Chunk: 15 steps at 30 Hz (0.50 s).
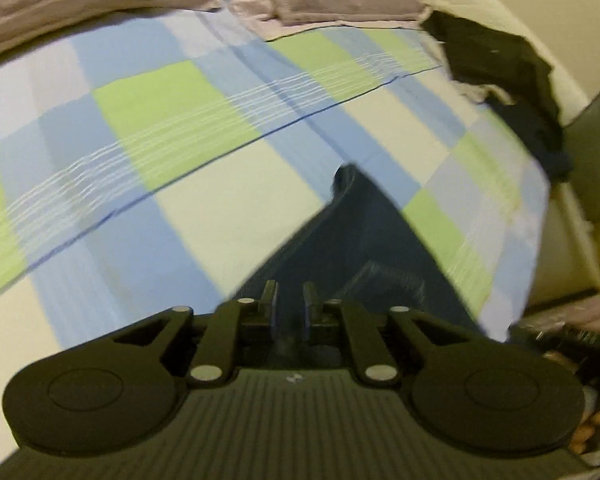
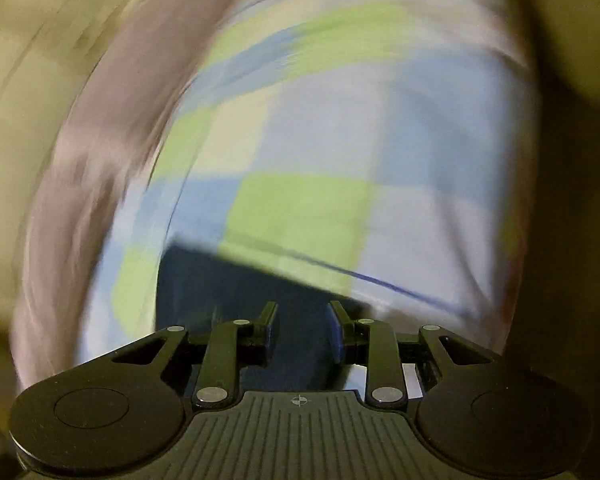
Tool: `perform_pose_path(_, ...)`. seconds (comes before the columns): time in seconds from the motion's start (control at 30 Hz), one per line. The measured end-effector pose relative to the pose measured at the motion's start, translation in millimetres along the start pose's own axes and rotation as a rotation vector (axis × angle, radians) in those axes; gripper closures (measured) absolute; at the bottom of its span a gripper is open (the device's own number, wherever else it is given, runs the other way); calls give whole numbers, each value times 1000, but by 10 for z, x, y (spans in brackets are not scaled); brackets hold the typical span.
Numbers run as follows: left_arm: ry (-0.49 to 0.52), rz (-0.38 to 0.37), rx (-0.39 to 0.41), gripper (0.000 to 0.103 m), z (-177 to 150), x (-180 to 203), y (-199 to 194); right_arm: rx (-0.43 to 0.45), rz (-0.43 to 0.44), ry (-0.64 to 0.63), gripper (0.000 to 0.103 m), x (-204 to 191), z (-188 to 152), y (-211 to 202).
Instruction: Fold clothes
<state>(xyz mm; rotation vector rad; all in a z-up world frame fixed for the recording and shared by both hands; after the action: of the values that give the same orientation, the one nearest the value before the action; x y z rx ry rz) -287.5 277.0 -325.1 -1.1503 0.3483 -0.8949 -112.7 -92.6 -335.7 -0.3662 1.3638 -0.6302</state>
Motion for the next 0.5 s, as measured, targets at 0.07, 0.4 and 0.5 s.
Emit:
perform_pose_path(0.07, -12, -76, -42, 80, 247, -100, 190, 69, 37, 163, 73, 175, -70, -21)
perform_pose_path(0.4, -188, -396, -277, 71, 983, 6, 1418, 194, 82, 385, 63, 461, -209, 228)
perform_pose_path(0.5, -271, -499, -355, 74, 999, 31, 1776, 201, 94, 388, 63, 492, -225, 276)
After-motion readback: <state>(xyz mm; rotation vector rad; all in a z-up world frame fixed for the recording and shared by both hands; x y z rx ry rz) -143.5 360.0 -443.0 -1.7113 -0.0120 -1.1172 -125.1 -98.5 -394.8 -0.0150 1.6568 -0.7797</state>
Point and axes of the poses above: each gripper's, at about its wrist camera, not at the fingertips, and y roughly the way its jaws point, x to its right, z to its top, the point moved 2 cm from there along y, roughly the way its jaws point, and after that the axes turned 12 degrees about z, right-handed, at the moved point
